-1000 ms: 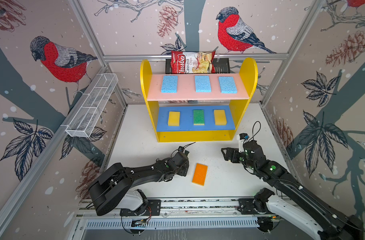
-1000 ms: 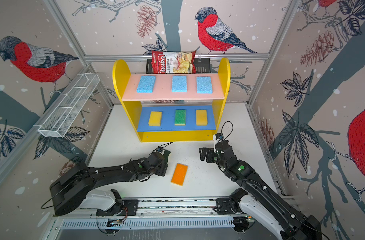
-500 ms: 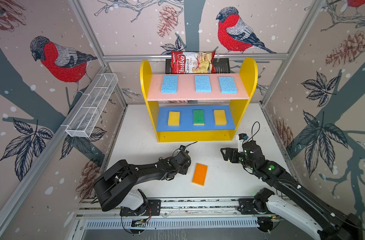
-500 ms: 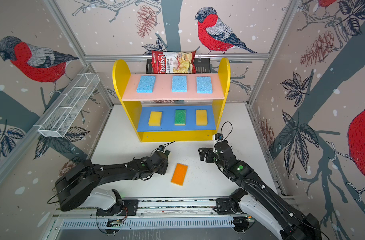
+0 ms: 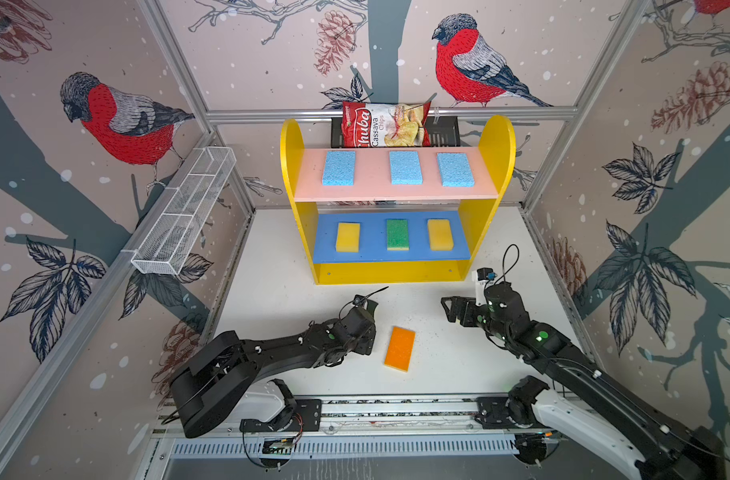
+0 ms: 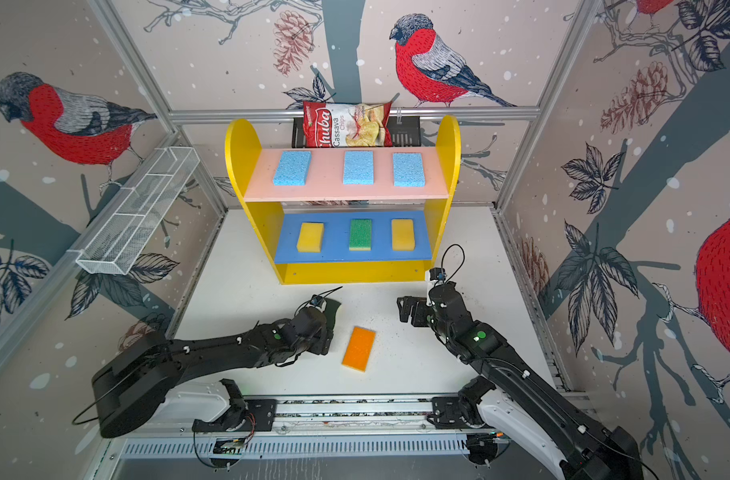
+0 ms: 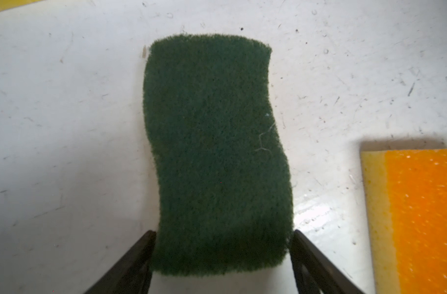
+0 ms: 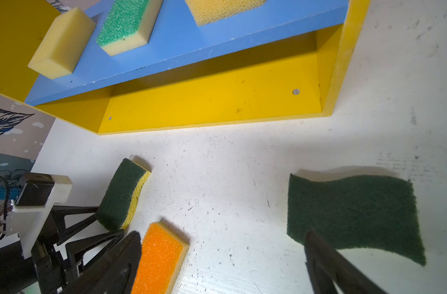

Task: Place and organize the cleaning sponges onto the shelf
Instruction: 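Lift the dark green wavy sponge with the left gripper toward the shelf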

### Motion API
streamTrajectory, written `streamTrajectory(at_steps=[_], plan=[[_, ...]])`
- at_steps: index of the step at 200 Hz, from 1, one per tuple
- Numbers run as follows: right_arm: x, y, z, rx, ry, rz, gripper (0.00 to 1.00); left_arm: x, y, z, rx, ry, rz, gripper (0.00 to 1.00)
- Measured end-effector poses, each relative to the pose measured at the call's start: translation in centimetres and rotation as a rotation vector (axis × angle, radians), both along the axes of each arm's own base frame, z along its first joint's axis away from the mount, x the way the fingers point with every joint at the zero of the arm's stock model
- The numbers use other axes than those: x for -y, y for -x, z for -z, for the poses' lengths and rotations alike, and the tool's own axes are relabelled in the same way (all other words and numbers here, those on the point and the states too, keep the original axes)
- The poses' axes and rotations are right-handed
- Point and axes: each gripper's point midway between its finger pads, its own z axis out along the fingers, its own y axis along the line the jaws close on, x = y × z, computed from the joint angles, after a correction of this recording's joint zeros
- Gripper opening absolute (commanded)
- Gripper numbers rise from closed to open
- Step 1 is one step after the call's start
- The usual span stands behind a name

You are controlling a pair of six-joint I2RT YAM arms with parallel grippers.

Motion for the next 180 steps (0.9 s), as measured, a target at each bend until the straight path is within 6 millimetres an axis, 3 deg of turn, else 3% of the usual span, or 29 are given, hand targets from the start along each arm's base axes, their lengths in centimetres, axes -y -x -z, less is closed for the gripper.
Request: streamTrajectory(at_steps=[65,180], plan=[[0.0,0.1,-0.2,0.006,-0.008,0.002,1.0,0.8,-1.7,0.4,0.035,-0.045,-0.007,0.81],[0.1,0.1,0.4,-0.004,0.0,0.001,1.0,0.6,-0.2,0.3,0.004,-0.051,0.029,0.79]])
